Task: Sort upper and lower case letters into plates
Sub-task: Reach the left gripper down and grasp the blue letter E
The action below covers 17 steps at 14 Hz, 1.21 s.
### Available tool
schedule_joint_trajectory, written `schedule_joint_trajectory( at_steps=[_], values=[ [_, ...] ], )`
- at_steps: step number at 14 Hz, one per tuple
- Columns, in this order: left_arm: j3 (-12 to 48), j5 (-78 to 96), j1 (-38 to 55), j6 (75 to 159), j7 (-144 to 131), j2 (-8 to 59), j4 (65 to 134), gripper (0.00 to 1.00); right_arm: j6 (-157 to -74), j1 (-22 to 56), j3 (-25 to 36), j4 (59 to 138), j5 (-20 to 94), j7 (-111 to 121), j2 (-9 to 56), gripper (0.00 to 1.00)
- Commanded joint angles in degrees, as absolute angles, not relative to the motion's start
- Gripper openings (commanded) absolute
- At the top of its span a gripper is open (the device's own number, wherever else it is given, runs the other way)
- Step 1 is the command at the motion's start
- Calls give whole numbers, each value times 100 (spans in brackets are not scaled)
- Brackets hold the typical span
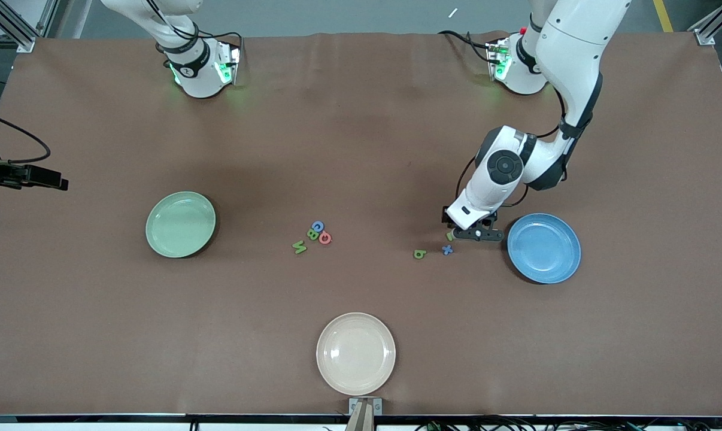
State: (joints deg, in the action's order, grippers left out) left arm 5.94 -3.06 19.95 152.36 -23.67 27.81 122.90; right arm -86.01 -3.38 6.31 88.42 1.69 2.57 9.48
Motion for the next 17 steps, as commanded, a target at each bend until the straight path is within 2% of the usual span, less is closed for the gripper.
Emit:
schedule_joint_trajectory(
  at_steps=[1, 3, 5, 7, 11, 13, 15, 17],
  values=[
    [571, -422, 2004, 15275, -2426, 2918, 12182, 61, -8490, -256, 554, 8780, 674, -946, 914, 100],
    [571, -422, 1995, 15284, -2435, 2927, 12182, 54, -8613, 42, 562, 8867, 782, -1308, 914, 100],
    [571, -422, 1995, 15284, -2435, 2927, 12147, 47, -9138, 263, 554, 9183, 791, -1992, 923, 100],
    [571, -422, 1995, 15284, -2435, 2936, 12103, 35, -9508, 579, 554, 9395, 800, -2546, 967, 100],
    [571, -413, 1986, 15284, -2627, 2988, 12006, 12, -10123, 1395, 562, 9422, 800, -4206, 1492, 100],
    [571, -422, 1978, 15258, -2716, 2936, 11997, 9, -10606, 1704, 554, 9413, 800, -4866, 1861, 100],
    [571, -422, 1943, 15075, -2707, 2578, 12111, 9, -11194, 2073, 554, 9378, 809, -5603, 2318, 100],
    [598, -422, 1715, 14365, -2663, 2068, 12173, 9, -11722, 2371, 554, 9369, 809, -6316, 2732, 100]
  ],
)
